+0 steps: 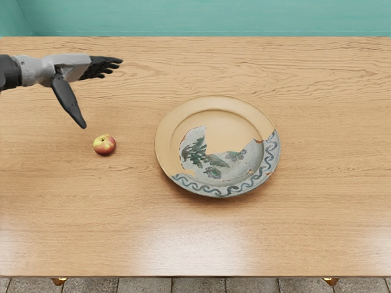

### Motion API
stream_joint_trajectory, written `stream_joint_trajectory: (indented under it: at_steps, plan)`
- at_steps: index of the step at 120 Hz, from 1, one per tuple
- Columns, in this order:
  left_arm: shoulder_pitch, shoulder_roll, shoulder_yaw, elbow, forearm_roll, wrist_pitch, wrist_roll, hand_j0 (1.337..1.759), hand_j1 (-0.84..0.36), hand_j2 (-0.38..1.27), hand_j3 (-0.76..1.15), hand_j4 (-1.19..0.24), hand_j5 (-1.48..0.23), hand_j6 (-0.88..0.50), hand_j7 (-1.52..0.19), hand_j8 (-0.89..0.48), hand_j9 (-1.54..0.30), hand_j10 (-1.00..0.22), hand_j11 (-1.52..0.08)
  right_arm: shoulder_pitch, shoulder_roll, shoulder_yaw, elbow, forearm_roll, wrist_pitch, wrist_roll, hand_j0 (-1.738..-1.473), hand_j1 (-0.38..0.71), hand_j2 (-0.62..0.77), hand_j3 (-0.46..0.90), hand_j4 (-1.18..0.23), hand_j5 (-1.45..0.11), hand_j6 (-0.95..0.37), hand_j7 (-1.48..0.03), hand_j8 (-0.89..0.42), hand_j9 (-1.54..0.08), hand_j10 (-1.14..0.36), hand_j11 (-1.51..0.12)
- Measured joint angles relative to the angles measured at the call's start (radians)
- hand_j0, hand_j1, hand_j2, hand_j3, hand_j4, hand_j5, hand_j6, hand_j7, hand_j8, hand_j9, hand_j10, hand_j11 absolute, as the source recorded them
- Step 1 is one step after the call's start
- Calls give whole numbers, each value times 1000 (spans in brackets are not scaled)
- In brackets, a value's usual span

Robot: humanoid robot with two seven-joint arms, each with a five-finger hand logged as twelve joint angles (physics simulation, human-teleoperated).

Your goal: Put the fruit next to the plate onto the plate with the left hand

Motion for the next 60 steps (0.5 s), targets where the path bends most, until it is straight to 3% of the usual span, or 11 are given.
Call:
stream_joint_trajectory:
  at_steps: [25,31,39,52,60]
  plan:
    - [-1,0,1,-4,-2,0,2,1658,349,2,0,-4,-1,-5,0,-4,0,-3,0,4,0,0,0,0,-4,0,-1658,-334,-3,0,-13,-17,-12,-17,-13,-17,-13,-17]
    - [-2,-5,1,-4,-22,0,28,1658,349,2,0,-4,-1,-4,0,-4,0,-3,0,5,0,1,0,0,-4,0,-1658,-334,-3,0,-13,-17,-12,-17,-13,-17,-13,-17]
    - [-16,-5,1,-5,-81,0,122,1658,349,2,0,-3,-1,-4,0,-4,0,-3,0,7,0,2,0,0,-4,0,-1658,-333,-3,0,-13,-17,-13,-17,-13,-17,-13,-17]
    - [-36,-24,-4,-6,-130,0,435,1658,349,1,0,-4,-1,-5,0,-4,0,-3,0,8,0,2,-1,0,-4,0,-1658,-334,-3,0,-13,-17,-13,-17,-13,-17,-13,-17]
    - [-96,-24,-9,-8,-144,0,563,1658,349,1,0,-4,-1,-5,0,-5,0,-3,0,11,0,2,-1,-1,-4,0,-1658,-334,-3,0,-13,-16,-12,-17,-12,-16,-13,-16]
